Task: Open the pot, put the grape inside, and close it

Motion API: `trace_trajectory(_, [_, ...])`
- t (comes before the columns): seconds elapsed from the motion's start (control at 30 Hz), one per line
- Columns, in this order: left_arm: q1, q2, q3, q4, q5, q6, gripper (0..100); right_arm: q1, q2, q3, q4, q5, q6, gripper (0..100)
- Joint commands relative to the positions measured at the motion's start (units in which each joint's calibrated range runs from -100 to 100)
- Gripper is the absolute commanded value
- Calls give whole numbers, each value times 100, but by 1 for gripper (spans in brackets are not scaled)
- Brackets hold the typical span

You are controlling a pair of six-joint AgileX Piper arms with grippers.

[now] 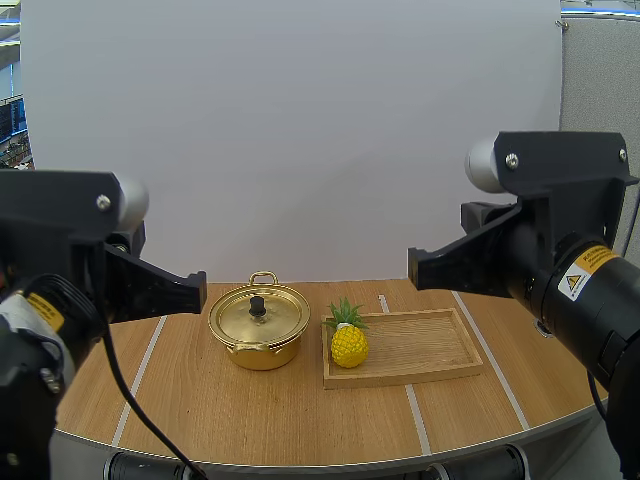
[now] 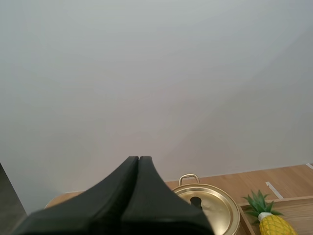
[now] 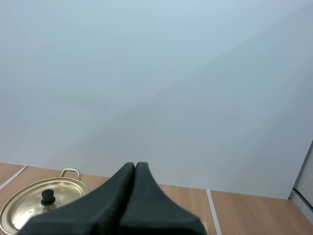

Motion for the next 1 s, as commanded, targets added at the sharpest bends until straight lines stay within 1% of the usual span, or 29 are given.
trace_trajectory(0.0, [12,-44,342,12,-829,-75,0,-28,-37,86,-23,-336,28,0])
trace_trajectory(0.07, [12,-44,627,0,-1280,-75,0,-28,-37,333,-113,-560,28,0])
trace_trajectory(0.27, [12,-44,1484,52,-2460,-66,0,-28,-37,1597,-480,-1437,28,0])
trace_trajectory(0.43, [12,-44,2316,119,-3716,-31,0,-28,-37,2491,-489,-2314,28,0])
trace_trajectory(0.67, [12,-44,3243,142,-4916,-31,0,-28,-37,3490,-489,-3326,28,0])
trace_trajectory(0.97, [12,-44,3902,142,-5012,-31,0,-28,-37,4333,-489,-3502,28,0])
